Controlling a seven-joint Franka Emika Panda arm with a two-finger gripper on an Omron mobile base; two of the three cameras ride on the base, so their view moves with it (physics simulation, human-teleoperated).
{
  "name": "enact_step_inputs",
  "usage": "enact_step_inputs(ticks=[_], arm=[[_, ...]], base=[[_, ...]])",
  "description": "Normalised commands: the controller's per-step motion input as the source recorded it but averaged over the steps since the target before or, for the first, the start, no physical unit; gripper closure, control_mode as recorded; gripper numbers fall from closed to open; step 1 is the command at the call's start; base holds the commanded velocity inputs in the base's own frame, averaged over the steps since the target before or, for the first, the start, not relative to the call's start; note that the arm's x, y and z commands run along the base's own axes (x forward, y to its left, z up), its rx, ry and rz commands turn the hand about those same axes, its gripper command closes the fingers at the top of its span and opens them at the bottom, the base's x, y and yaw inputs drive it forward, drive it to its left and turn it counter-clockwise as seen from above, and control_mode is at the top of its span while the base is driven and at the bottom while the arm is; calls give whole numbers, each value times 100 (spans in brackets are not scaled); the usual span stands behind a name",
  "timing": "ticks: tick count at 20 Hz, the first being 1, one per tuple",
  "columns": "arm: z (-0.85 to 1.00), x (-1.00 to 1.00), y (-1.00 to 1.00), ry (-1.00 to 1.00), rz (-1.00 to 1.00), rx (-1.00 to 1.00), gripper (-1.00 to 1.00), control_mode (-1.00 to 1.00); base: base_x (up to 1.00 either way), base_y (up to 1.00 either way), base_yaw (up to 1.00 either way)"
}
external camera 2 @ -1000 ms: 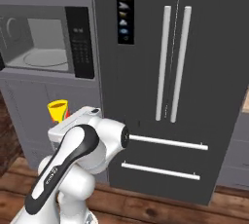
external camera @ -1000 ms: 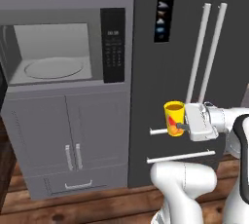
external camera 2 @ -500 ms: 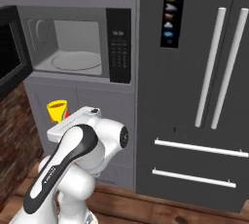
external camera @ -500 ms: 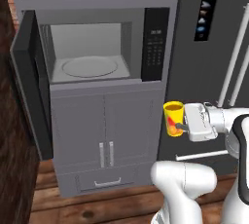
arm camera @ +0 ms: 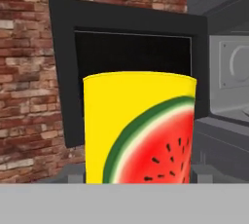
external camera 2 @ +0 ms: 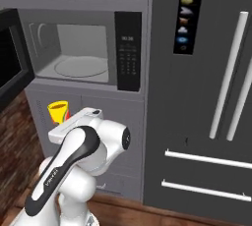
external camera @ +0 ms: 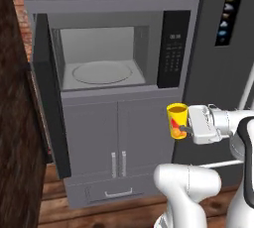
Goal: Place the microwavable item in the microwave. Then, close the microwave door and press the start button.
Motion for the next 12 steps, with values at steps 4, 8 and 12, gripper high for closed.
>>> enact_step_inputs(ticks=[4,8,12], arm=[[0,0,0,0,0,0,100,100],[0,0,0,0,0,0,100,100],[0,0,0,0,0,0,100,100]], base=[[41,33,0],[40,21,0],[39,40,0]])
